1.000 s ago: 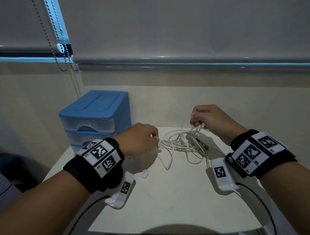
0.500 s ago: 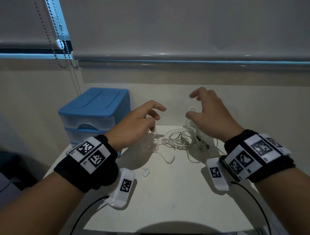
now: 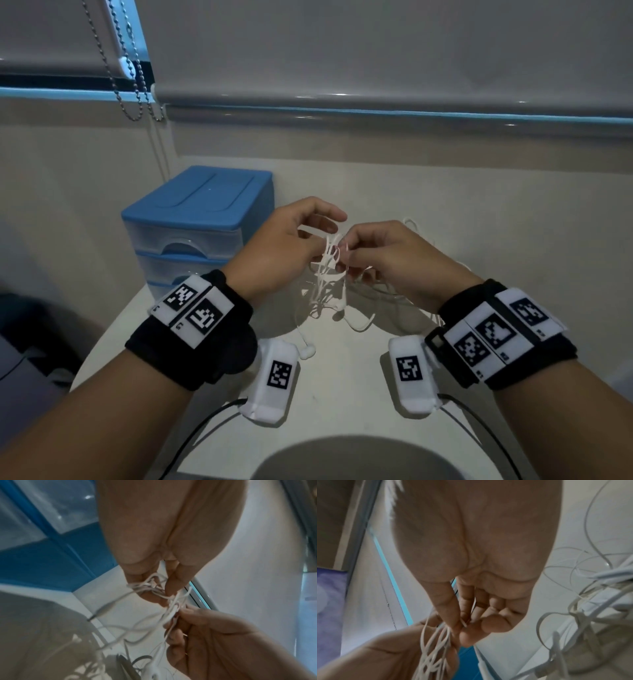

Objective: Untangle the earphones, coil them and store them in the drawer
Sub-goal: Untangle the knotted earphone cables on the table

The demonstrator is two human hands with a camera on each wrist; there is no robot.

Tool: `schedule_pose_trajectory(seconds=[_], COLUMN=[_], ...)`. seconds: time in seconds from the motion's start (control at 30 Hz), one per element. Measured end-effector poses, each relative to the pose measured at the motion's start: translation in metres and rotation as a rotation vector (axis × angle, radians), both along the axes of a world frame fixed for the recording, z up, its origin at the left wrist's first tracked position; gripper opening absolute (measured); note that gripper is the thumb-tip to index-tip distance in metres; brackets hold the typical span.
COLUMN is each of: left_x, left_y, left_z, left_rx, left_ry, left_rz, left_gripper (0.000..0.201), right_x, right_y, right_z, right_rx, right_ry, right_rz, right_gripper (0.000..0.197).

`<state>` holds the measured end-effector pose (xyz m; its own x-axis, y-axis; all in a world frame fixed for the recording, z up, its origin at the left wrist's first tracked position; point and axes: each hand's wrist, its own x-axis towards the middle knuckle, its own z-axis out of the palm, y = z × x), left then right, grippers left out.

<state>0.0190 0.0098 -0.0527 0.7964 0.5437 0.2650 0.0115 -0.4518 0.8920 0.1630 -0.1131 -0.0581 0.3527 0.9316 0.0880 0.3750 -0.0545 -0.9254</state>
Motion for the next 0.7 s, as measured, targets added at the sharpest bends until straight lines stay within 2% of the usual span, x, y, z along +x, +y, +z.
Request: schedule_pose_trajectory(seconds=[0.13,0.23,0.4,0.6,0.7], left_x=[0.008,0.014,0.024,0.025,0.024], left_y=[0.002,0.008,0.012,0.008,0.012], left_z=[-0.008,-0.012,-0.020,-0.028,-0.031], left_rx=[-0.137,-0.153,-0.291,-0.495,-0.496], left_ry=[0.044,0.060,0.000,-0.086,-0.121], left_rz=[-0.001,0.039,0.103,0.063,0.024], left_gripper=[0.013,0.017,0.023,0.029,0.030], right_x=[0.007,0.013,0.025,0.039,0.050], right_y=[0.007,0.009,0.010,0.003,-0.004], right_z=[-0.007,-0.011,-0.019,-0.028,-0.032], right_rx=[0.077,0.108,0.191,0.302,0.399], right_ry=[0.110,0.182,0.445,0.742,0.865], right_rz=[-0.021,-0.057,-0.125,-0.130,-0.132], right_gripper=[0.014,0.019,0.023,0.022,0.018])
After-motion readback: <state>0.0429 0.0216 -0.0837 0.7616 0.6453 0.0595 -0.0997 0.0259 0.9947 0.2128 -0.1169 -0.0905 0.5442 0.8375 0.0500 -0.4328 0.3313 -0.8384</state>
